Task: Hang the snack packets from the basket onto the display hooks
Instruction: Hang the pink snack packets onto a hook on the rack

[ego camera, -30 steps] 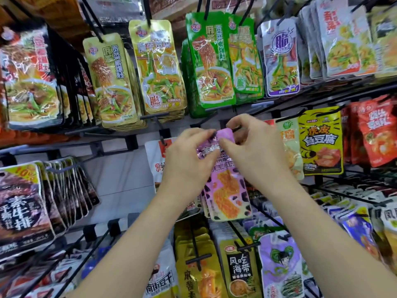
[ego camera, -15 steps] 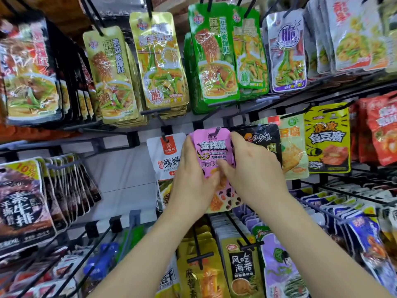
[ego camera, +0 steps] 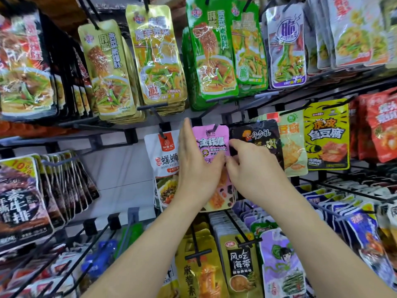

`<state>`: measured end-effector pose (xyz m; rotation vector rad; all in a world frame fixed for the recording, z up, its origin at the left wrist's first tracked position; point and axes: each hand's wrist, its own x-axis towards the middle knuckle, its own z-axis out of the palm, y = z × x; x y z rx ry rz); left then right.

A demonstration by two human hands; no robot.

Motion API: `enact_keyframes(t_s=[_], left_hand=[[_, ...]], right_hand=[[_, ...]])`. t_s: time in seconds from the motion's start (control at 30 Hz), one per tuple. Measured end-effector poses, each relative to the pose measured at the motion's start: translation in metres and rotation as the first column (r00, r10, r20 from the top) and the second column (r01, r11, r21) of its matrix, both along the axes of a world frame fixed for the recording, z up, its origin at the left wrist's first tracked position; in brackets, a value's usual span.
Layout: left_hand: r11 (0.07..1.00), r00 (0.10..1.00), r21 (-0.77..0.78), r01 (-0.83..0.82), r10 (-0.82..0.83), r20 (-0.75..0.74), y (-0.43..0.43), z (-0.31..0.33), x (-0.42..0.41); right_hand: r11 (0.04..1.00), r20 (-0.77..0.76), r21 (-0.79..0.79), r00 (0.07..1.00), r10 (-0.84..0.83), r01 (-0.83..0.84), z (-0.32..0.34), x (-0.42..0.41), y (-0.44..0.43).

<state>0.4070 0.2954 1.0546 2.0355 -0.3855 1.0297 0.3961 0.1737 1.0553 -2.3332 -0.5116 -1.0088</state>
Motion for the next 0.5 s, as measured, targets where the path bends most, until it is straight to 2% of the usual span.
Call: enact_keyframes(t_s=[0.2, 0.37, 0.43, 0.5], left_hand=[[0.998, 0.999, -0.05, 0.047, -0.047, -0.015, 0.0, -0.001, 0.001], [0.988, 0.992, -0.098, 0.116, -0.121, -0.044, 0.011, -0.003, -0.003], [0.986, 0.989, -0.108, 0.127, -0.134, -0.064, 0.02, -0.008, -0.005], [0.982, 0.982, -0.124, 0.14, -0.154, -0.11, 0.024, -0.015, -0.007]], right_hand=[[1.0, 0.019, 0.029, 1.0, -0.006, 0.005, 0.001, 0.0, 0.001], [0.984, 0.178, 0.012, 0.968, -0.175, 0.175, -0.004, -0.009, 0.0], [0.986, 0.199, 0.067, 0.967, -0.16, 0.149, -0.007, -0.014, -0.001], [0.989, 0.148, 0.109, 0.982, -0.114, 0.099, -0.011, -0.019, -0.001]])
